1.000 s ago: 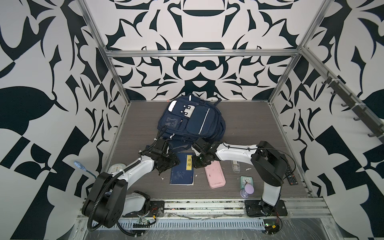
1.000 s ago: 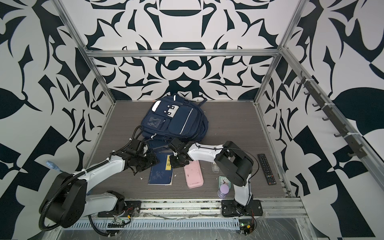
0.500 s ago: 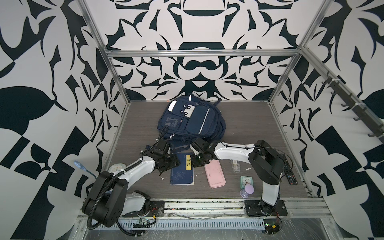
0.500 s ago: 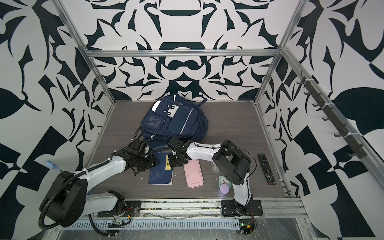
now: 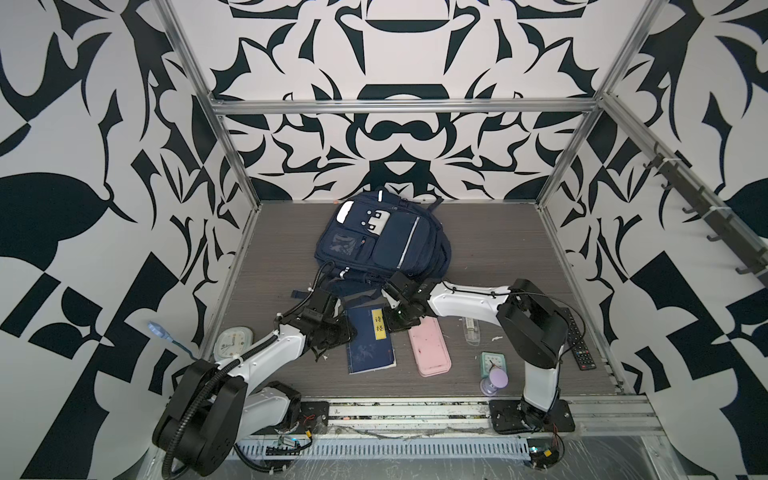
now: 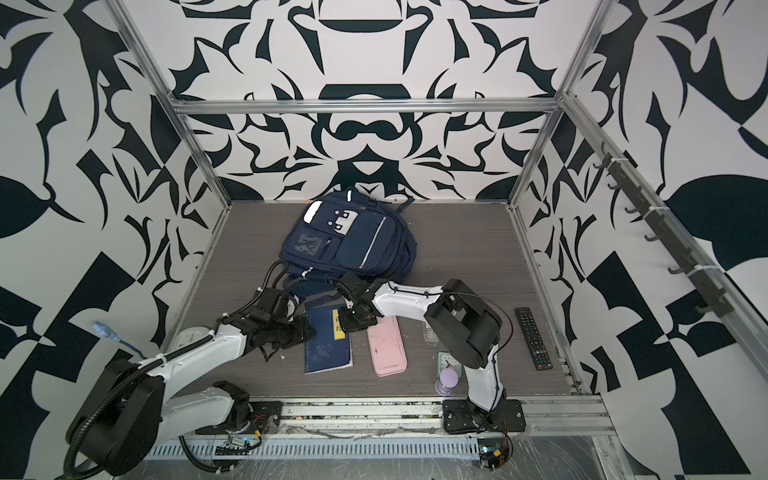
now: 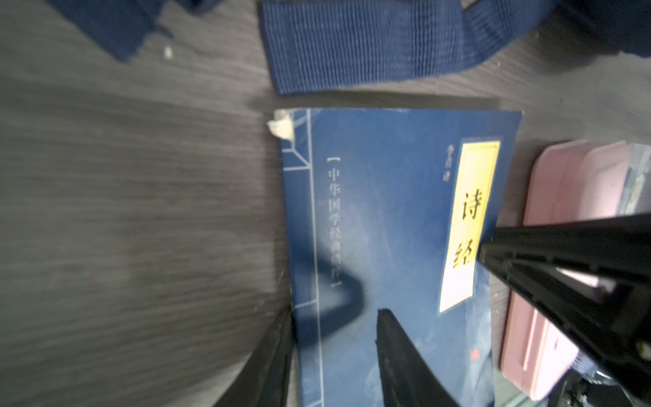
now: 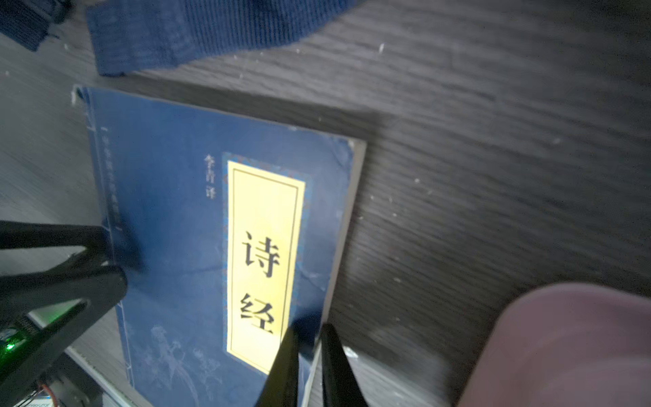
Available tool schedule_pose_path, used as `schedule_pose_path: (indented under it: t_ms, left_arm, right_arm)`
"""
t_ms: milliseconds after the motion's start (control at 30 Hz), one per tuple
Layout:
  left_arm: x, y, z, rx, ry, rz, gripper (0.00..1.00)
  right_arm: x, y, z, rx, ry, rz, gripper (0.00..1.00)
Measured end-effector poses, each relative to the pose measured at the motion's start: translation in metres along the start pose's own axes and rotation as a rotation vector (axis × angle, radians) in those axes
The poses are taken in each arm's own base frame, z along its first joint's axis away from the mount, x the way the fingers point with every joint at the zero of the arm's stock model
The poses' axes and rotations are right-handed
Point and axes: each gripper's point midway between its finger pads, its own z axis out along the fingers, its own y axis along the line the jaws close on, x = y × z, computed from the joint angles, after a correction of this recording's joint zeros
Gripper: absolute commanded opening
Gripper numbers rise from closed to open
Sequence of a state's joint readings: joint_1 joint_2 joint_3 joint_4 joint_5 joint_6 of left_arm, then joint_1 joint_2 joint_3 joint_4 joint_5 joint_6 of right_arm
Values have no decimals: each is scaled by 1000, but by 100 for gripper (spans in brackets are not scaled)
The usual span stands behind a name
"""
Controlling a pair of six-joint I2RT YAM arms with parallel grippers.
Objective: Pack books, pencil case, and school supplies into a backpack
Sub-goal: Pick up the book at the center of the table.
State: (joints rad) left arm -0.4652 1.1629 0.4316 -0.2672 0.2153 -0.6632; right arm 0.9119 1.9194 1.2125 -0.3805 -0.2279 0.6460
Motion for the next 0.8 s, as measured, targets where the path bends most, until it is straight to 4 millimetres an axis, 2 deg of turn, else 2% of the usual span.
schedule_pose_path:
  t_ms: [333,800]
  left_arm:
    - [14,-5,-6,63,15,-37,38]
    - [8,-13,-15,99,-22,-69,36]
  right_arm:
    - [-2,-2,0,3,-11,1,16]
    - [-3,-4,-1,8,-21,2,16]
